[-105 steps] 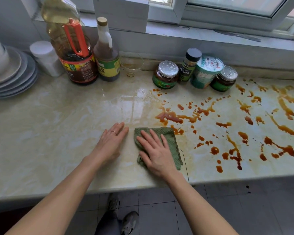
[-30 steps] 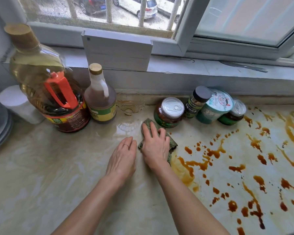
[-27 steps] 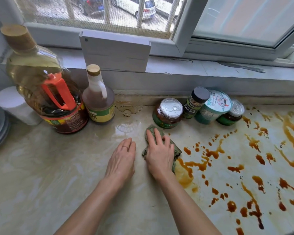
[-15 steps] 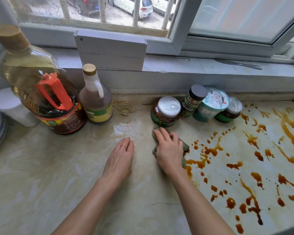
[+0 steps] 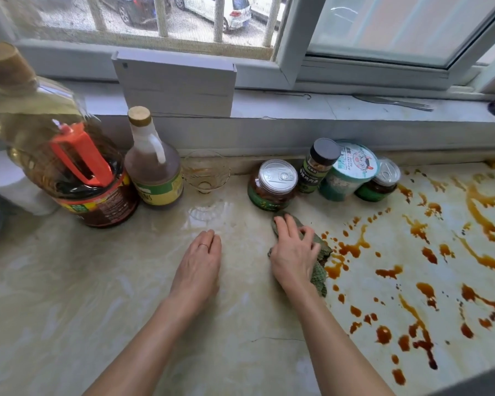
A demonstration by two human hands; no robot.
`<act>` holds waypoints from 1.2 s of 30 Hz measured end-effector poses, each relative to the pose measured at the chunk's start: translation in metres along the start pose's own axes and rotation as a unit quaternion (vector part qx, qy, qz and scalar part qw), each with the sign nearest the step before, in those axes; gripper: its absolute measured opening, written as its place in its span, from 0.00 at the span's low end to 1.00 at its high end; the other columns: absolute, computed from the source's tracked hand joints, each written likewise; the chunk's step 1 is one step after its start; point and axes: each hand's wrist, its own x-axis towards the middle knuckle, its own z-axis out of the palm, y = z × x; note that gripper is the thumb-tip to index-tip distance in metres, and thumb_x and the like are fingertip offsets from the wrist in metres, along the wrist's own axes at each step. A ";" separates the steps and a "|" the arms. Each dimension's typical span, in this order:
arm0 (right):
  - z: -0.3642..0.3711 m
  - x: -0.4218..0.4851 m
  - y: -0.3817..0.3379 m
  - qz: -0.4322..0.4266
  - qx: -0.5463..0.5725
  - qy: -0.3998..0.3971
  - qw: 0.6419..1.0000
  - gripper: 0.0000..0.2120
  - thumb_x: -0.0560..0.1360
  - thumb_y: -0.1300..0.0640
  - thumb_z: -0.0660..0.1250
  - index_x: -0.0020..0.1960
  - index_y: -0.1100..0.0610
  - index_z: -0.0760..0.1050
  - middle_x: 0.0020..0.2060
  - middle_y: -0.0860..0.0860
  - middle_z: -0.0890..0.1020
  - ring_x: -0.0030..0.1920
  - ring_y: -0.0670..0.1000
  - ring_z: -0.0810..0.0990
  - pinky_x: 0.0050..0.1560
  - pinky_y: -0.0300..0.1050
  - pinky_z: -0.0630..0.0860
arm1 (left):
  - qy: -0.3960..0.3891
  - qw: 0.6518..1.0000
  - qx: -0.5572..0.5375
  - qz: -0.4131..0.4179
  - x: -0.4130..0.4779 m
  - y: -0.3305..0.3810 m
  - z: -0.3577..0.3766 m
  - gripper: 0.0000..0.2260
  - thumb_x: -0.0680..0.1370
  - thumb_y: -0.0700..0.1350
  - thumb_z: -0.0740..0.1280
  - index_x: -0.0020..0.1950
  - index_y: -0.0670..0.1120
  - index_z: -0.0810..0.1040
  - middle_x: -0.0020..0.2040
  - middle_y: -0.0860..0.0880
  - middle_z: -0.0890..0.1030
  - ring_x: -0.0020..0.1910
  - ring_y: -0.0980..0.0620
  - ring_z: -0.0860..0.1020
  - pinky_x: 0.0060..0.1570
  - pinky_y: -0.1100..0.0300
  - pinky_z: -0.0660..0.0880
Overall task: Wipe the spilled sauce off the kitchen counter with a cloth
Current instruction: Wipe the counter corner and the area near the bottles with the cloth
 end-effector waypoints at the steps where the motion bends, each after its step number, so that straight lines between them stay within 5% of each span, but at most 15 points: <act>1: 0.002 -0.002 -0.007 -0.018 0.003 -0.005 1.000 0.26 0.77 0.58 0.58 0.73 0.43 0.60 0.75 0.42 0.61 0.67 0.54 0.59 0.56 0.51 0.62 | 0.000 1.000 0.000 -0.001 0.000 -0.001 0.000 0.31 0.75 0.32 0.56 0.76 0.40 0.47 0.77 0.43 0.48 0.76 0.46 0.47 0.73 0.60 0.46; 5: 0.000 -0.001 -0.005 -0.099 -0.013 -0.023 0.995 0.26 0.77 0.56 0.58 0.73 0.42 0.60 0.75 0.42 0.61 0.68 0.53 0.60 0.56 0.50 0.61 | 0.004 1.000 -0.016 -0.004 0.000 -0.001 0.001 0.31 0.76 0.32 0.55 0.77 0.41 0.46 0.78 0.44 0.47 0.76 0.47 0.46 0.73 0.60 0.45; 10: -0.003 0.002 0.000 0.003 -0.003 -0.022 1.000 0.28 0.78 0.57 0.57 0.76 0.44 0.56 0.77 0.44 0.57 0.69 0.55 0.58 0.60 0.53 0.62 | 0.003 1.000 -0.022 0.005 -0.001 -0.001 0.000 0.31 0.76 0.32 0.56 0.77 0.41 0.46 0.78 0.45 0.47 0.76 0.48 0.46 0.73 0.61 0.45; 15: 0.010 -0.041 -0.006 -0.166 -0.011 -0.042 0.985 0.28 0.74 0.54 0.53 0.74 0.44 0.65 0.74 0.46 0.66 0.65 0.57 0.67 0.53 0.55 0.69 | 0.006 1.000 -0.024 0.001 0.000 -0.005 0.004 0.31 0.76 0.33 0.56 0.77 0.42 0.47 0.78 0.45 0.47 0.76 0.47 0.47 0.73 0.61 0.46; 20: 0.008 -0.036 0.024 -0.017 -0.002 -0.009 1.000 0.29 0.78 0.55 0.55 0.78 0.44 0.56 0.78 0.45 0.57 0.69 0.56 0.59 0.60 0.54 0.63 | 0.005 1.000 -0.003 0.009 -0.001 -0.008 0.006 0.33 0.75 0.31 0.56 0.77 0.42 0.46 0.78 0.45 0.47 0.76 0.47 0.47 0.72 0.60 0.46; 26: 0.016 -0.090 0.027 -0.167 -0.033 -0.030 0.985 0.29 0.74 0.56 0.58 0.75 0.44 0.63 0.74 0.47 0.66 0.63 0.57 0.67 0.51 0.51 0.63 | 0.001 1.000 0.004 0.005 0.001 -0.004 0.004 0.30 0.77 0.33 0.56 0.77 0.41 0.47 0.77 0.43 0.48 0.76 0.46 0.48 0.73 0.59 0.47; 31: 0.012 -0.080 0.036 -0.019 0.004 0.010 1.000 0.29 0.73 0.58 0.59 0.74 0.45 0.66 0.73 0.48 0.68 0.62 0.58 0.69 0.50 0.51 0.65 | -0.009 1.000 0.011 0.004 -0.003 -0.004 0.004 0.33 0.75 0.31 0.55 0.77 0.41 0.45 0.78 0.43 0.46 0.76 0.46 0.47 0.73 0.59 0.46; 34: 0.021 -0.109 0.020 -0.109 0.012 0.019 0.994 0.34 0.71 0.59 0.68 0.75 0.45 0.65 0.74 0.49 0.68 0.64 0.58 0.67 0.51 0.51 0.64 | -0.003 1.000 0.008 0.000 -0.002 -0.002 0.007 0.32 0.75 0.31 0.55 0.77 0.40 0.46 0.78 0.43 0.46 0.76 0.46 0.47 0.73 0.58 0.46; 36: 0.023 -0.122 0.025 -0.172 -0.004 0.003 0.985 0.32 0.72 0.58 0.65 0.75 0.45 0.65 0.73 0.48 0.68 0.63 0.58 0.68 0.50 0.51 0.64 | 0.000 1.000 0.007 -0.001 -0.002 -0.002 0.007 0.31 0.76 0.32 0.55 0.77 0.41 0.46 0.78 0.43 0.47 0.76 0.46 0.47 0.74 0.58 0.46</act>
